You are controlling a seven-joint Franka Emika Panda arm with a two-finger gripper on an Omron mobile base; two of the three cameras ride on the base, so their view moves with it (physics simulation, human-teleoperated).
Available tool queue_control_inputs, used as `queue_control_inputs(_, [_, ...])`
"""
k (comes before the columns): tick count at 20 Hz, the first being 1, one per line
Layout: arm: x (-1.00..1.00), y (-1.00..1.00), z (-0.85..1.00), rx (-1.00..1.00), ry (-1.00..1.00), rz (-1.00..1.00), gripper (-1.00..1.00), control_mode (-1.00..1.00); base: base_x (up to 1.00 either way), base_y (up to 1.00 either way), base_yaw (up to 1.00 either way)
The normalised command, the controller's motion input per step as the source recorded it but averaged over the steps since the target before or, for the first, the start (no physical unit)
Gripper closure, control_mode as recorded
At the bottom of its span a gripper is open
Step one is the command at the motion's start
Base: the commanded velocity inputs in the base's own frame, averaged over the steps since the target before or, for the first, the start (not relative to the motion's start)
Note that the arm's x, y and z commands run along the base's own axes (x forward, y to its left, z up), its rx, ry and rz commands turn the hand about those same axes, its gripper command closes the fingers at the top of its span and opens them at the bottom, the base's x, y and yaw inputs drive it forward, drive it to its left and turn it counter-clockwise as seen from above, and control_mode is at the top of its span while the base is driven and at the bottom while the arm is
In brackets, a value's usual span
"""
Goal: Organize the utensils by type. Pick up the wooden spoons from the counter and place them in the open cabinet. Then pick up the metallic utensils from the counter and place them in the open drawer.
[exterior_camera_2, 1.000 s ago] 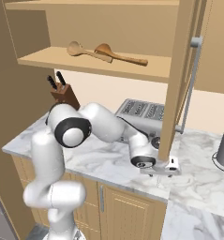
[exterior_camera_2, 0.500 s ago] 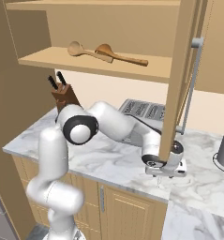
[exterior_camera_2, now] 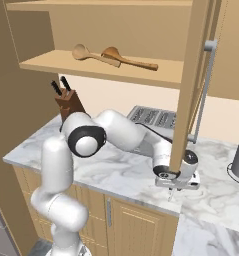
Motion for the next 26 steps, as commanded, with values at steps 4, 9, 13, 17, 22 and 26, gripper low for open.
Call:
queue_control_inputs(4, [-0.24,0.55,-0.19,-0.1,0.06,-0.01,1.0,-1.0,0.0,0.0,0.0])
queue_control_inputs(9, [-0.33,0.63,0.05,-0.04,0.0,0.0,1.0,-1.0,0.0,0.0,0.0])
queue_control_inputs(13, [-0.16,0.62,0.49,-0.01,0.0,0.0,1.0,-1.0,0.0,0.0,0.0])
queue_control_inputs(17, [-0.08,0.38,0.74,0.0,0.0,0.0,1.0,-1.0,0.0,0.0,0.0])
queue_control_inputs(22, [-0.06,0.24,0.79,0.0,0.1,0.0,1.0,-1.0,0.0,0.0,0.0])
queue_control_inputs(26, [-0.36,0.4,0.57,0.0,0.04,0.0,1.0,-1.0,0.0,0.0,0.0])
